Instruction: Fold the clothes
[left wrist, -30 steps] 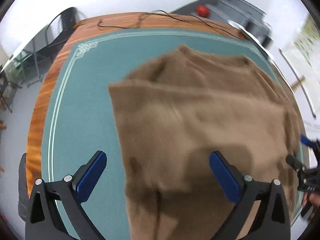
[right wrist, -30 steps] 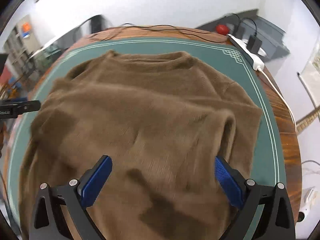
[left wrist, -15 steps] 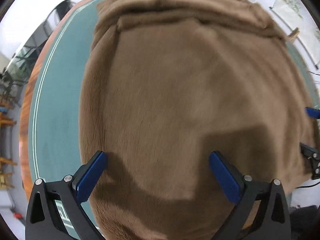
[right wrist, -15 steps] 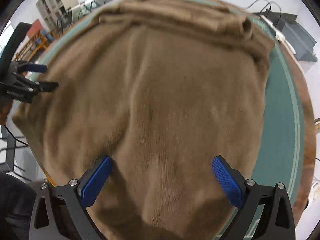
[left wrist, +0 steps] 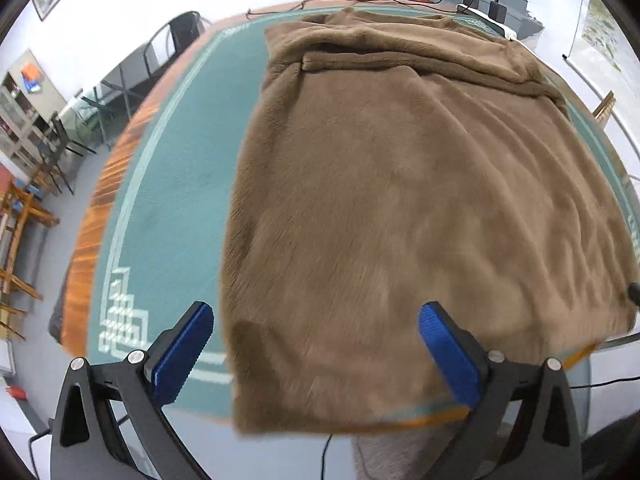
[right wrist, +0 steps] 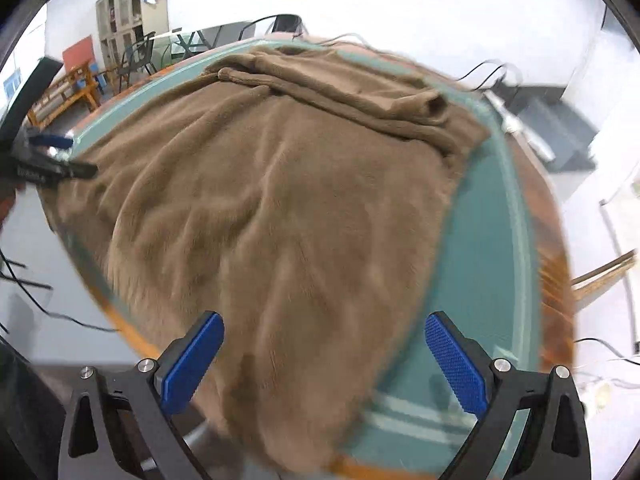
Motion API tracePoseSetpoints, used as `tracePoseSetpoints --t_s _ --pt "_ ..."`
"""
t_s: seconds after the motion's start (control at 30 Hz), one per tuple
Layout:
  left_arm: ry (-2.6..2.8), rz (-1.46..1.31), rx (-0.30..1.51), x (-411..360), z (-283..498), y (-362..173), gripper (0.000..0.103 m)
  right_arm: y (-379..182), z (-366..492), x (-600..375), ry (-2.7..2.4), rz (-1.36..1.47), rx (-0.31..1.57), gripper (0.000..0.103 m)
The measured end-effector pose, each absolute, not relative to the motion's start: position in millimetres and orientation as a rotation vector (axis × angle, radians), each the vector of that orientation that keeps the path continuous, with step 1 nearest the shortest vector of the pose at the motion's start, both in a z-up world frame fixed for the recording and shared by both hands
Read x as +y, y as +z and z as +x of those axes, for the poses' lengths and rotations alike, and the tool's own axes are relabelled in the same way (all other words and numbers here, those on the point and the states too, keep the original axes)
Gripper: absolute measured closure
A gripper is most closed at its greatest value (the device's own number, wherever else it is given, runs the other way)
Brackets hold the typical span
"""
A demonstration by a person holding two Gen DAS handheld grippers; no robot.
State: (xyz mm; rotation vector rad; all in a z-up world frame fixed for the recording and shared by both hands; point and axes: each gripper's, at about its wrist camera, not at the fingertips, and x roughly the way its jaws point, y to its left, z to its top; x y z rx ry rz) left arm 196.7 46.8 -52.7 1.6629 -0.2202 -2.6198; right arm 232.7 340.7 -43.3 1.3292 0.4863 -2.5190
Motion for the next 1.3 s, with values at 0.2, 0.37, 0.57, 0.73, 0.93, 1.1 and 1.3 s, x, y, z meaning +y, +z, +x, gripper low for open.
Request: tracePoseSetpoints --t_s 0.2,0.37,0.57,0.73,0.93,1.1,1.3 --pt "-2.567 1.616 -0.201 29.8 220.6 -61.1 0.0 -51.1 291.2 362.2 -2.561 1.377 0.404 0.001" --pt "-2.511 1.607 -0.071 22.6 236.0 -69.6 0.0 -64.2 302.2 353.7 -2.637 1.34 0.505 0.003" --pt "-2.444 1.596 -0.024 11.4 247.7 -78.8 0.0 -76.7 289.1 361.4 -2.715 1.373 0.49 0.014" --pt "-2.423 1.579 0.02 3.2 252.7 -81.6 0.0 -61.7 279.0 365.5 -2.801 1.309 0.428 0.014" --pt "-2.442 1.565 0.019 0.0 255.9 -80.8 0.0 -53.5 266.3 365.6 -2.809 1.287 0.353 0.014" --pt "-2.466 1.556 0.011 -2.1 257.5 -78.8 0.0 -65.2 268.0 332.8 -2.669 1.226 0.56 0.037" --pt "-2.474 1.575 0.038 -11.4 263.2 -79.8 0.0 -56.3 250.5 341.0 -2.693 1.256 0.46 0.075"
